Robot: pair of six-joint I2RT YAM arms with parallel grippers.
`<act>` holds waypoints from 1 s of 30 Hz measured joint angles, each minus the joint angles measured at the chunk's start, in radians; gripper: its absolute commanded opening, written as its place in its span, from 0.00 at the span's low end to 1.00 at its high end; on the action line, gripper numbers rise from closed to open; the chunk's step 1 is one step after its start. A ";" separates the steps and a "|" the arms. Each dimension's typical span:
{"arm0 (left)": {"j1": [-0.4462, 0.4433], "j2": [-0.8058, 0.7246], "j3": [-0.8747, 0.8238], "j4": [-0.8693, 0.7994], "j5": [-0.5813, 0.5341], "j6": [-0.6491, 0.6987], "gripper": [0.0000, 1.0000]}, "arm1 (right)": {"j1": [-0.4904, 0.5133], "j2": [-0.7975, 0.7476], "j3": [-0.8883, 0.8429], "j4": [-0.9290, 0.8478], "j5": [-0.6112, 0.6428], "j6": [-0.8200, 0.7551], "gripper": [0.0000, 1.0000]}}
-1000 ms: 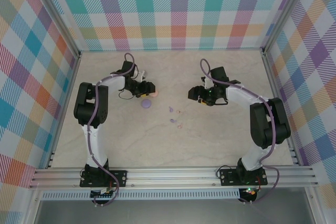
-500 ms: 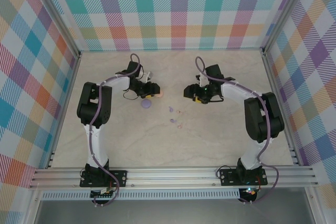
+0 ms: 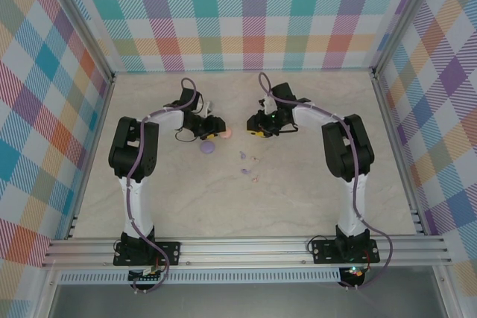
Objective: Insert the wireless bluetooth earbuds into the charging case
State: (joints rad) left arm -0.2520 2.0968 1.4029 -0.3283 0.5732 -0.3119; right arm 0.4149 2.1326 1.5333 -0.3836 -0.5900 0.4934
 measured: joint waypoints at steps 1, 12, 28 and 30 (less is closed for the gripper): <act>0.000 -0.003 -0.006 0.002 -0.001 -0.005 0.44 | 0.005 0.017 0.021 -0.004 -0.003 0.002 0.30; 0.000 -0.009 -0.013 0.018 -0.002 -0.018 0.42 | 0.054 0.199 0.274 -0.083 -0.036 0.024 0.29; 0.002 -0.009 -0.028 0.039 0.013 -0.037 0.42 | 0.071 0.327 0.412 -0.162 -0.084 0.040 0.25; 0.002 -0.009 -0.028 0.045 0.018 -0.040 0.43 | 0.071 0.328 0.418 -0.164 -0.085 0.045 0.24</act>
State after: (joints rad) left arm -0.2501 2.0876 1.3746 -0.2832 0.5911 -0.3519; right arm 0.4862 2.4611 1.9511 -0.5480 -0.6754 0.5388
